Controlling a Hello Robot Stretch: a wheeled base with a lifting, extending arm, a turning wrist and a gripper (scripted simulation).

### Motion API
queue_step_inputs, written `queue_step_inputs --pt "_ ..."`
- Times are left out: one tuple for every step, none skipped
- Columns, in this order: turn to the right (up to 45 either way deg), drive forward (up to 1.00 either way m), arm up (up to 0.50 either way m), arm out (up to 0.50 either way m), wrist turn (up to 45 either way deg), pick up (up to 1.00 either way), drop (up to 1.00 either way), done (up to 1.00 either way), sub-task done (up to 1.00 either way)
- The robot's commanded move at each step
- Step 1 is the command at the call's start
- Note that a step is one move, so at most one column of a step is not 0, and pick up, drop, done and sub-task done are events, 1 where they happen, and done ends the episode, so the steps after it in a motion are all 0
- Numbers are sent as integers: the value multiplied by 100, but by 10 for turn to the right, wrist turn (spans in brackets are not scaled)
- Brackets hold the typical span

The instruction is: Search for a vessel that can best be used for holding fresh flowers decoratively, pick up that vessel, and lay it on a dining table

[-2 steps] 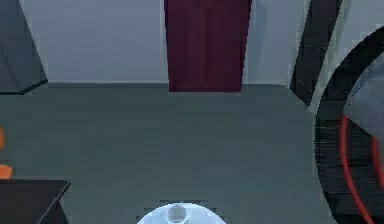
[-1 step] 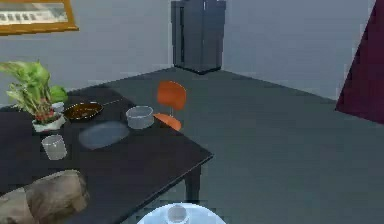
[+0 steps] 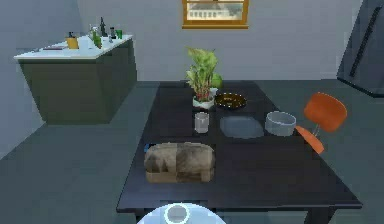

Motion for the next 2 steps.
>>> queue_step_inputs --pt "0 30 0 0 0 0 0 0 0" --pt "-450 0 0 0 0 0 0 0 0"
